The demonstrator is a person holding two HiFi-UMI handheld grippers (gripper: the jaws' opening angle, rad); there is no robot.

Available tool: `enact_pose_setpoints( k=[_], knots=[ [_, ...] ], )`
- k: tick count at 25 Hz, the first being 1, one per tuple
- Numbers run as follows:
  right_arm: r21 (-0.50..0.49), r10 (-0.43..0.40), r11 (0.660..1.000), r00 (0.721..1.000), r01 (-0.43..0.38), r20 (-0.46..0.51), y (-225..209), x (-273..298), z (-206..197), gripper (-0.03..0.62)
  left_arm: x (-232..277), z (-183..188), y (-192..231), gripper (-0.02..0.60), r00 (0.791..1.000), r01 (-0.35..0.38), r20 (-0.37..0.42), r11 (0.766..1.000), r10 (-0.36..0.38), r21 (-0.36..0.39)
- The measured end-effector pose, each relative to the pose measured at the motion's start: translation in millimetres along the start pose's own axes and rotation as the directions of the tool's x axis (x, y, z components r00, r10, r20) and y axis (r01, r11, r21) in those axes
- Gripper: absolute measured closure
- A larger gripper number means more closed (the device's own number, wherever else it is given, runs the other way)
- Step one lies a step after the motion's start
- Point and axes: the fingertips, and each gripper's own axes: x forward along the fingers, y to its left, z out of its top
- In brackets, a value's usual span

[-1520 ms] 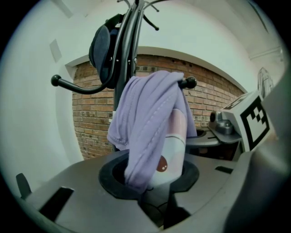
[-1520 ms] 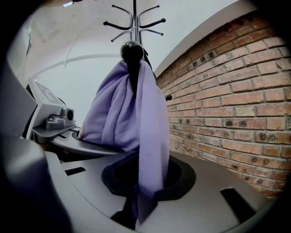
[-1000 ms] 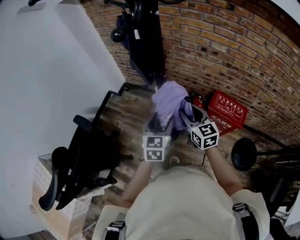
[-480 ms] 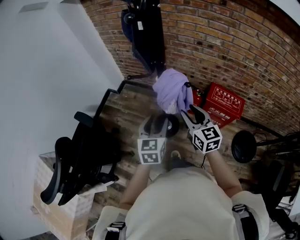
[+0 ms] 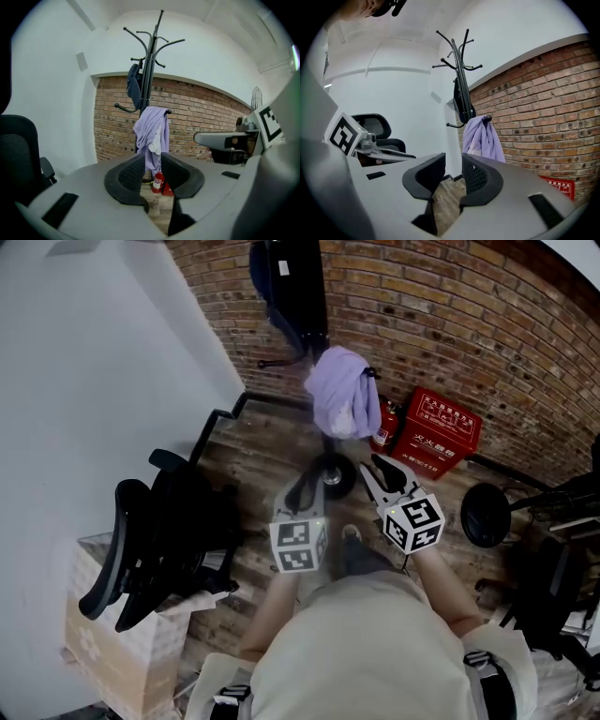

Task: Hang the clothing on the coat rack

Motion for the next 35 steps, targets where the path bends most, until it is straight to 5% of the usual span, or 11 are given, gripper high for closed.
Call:
enact_pose_setpoints(
  k=[16, 35],
  knots=[
    [-0.049, -0.014, 0.999, 0.998, 0.017, 0.065, 63, -85, 6, 0.579, -107, -7, -19, 0.535, 0.995, -0.036, 0.093, 0.997, 0.042, -0.063],
    [-0.078, 0.004, 0.997, 0.996, 0.003, 0.087, 85, -109, 7, 0.595, -137, -18, -26, 0.541, 0.994, -0.051, 0.092, 0.997, 0.057, -0.06]
  ],
)
